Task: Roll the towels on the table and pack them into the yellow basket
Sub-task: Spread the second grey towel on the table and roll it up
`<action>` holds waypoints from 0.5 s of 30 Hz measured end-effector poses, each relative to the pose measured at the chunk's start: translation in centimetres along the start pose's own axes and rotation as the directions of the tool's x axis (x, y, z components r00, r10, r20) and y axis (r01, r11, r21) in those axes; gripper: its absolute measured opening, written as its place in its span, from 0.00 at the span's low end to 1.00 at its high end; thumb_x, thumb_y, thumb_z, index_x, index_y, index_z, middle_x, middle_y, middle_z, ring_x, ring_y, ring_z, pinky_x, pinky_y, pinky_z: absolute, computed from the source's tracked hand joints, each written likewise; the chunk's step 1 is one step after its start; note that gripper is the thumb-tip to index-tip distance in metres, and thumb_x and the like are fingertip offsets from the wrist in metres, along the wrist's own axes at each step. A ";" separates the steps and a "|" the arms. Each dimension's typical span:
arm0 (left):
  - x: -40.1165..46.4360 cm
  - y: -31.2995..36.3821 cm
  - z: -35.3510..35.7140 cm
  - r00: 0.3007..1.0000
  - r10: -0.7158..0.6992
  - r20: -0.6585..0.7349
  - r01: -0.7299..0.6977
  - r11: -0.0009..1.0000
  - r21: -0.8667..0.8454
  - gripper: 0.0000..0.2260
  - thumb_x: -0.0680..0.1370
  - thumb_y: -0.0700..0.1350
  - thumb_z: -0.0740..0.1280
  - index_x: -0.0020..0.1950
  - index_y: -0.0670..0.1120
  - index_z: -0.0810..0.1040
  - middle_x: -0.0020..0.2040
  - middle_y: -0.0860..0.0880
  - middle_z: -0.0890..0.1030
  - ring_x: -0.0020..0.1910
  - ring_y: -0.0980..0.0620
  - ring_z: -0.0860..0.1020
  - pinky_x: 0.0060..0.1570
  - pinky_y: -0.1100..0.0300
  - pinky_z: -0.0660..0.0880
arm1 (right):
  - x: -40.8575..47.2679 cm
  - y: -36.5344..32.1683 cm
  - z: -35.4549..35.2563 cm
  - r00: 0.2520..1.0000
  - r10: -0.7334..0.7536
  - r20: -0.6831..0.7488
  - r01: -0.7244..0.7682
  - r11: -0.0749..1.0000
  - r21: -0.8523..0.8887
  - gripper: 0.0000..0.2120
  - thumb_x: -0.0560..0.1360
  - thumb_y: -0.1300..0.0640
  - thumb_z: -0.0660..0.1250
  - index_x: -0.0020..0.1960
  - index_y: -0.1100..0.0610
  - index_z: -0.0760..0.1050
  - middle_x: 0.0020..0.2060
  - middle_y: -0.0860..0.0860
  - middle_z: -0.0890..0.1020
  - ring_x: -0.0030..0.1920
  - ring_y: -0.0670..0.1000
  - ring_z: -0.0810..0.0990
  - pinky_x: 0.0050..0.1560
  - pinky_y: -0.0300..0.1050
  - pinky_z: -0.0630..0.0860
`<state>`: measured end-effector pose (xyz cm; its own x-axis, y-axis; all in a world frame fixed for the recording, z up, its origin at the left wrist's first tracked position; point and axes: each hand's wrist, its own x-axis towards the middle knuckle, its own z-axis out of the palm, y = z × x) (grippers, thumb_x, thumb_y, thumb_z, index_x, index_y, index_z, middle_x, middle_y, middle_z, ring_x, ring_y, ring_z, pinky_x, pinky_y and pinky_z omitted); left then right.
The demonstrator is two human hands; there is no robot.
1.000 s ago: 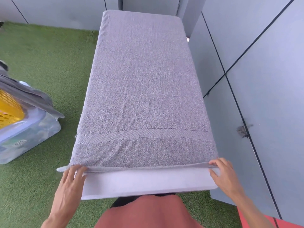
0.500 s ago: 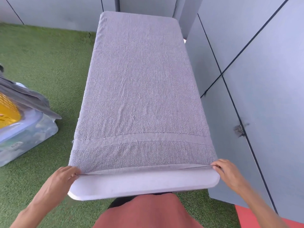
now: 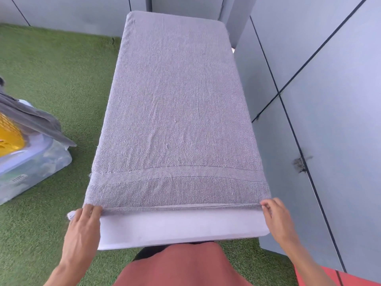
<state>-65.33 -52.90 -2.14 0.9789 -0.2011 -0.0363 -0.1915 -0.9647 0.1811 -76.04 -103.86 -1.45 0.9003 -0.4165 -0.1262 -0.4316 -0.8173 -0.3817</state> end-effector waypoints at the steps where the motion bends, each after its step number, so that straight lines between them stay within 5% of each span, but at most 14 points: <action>1: -0.4 0.3 0.5 1.000 -0.008 -0.003 0.008 1.000 0.003 0.19 0.63 0.24 0.71 0.51 0.37 0.76 0.47 0.40 0.74 0.45 0.40 0.71 0.42 0.43 0.74 | -0.3 0.2 0.1 1.000 -0.003 0.001 0.003 1.000 -0.018 0.07 0.74 0.66 0.68 0.50 0.57 0.78 0.45 0.47 0.74 0.50 0.52 0.75 0.53 0.49 0.73; 6: -1.1 0.4 1.1 0.999 -0.037 0.023 0.039 0.996 -0.086 0.20 0.67 0.26 0.69 0.57 0.37 0.73 0.56 0.37 0.68 0.54 0.36 0.68 0.44 0.38 0.76 | 0.2 1.0 -0.5 0.997 0.000 0.083 0.003 1.000 -0.029 0.16 0.68 0.66 0.72 0.53 0.54 0.75 0.50 0.46 0.69 0.54 0.48 0.69 0.60 0.42 0.65; 9: -0.5 -0.4 1.2 0.997 -0.072 0.034 0.076 0.989 -0.130 0.18 0.70 0.27 0.68 0.57 0.40 0.73 0.56 0.40 0.68 0.52 0.37 0.67 0.42 0.40 0.76 | 0.9 0.8 -0.6 0.993 0.079 0.091 -0.082 0.996 0.032 0.15 0.69 0.65 0.71 0.50 0.52 0.72 0.49 0.48 0.68 0.52 0.49 0.71 0.57 0.45 0.67; 15: 0.3 -1.2 1.5 0.992 -0.112 0.063 0.121 0.976 -0.179 0.17 0.72 0.28 0.65 0.57 0.43 0.73 0.56 0.43 0.68 0.52 0.41 0.64 0.42 0.44 0.74 | 0.9 1.4 0.1 1.000 -0.025 0.007 0.025 0.999 -0.047 0.11 0.71 0.69 0.68 0.53 0.61 0.75 0.49 0.50 0.71 0.51 0.55 0.76 0.55 0.44 0.68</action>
<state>-64.93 -52.10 -3.87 0.9877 -0.1025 -0.1181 -0.0555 -0.9358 0.3482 -75.85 -105.27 -2.21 0.9110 -0.3936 -0.1228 -0.4112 -0.8453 -0.3412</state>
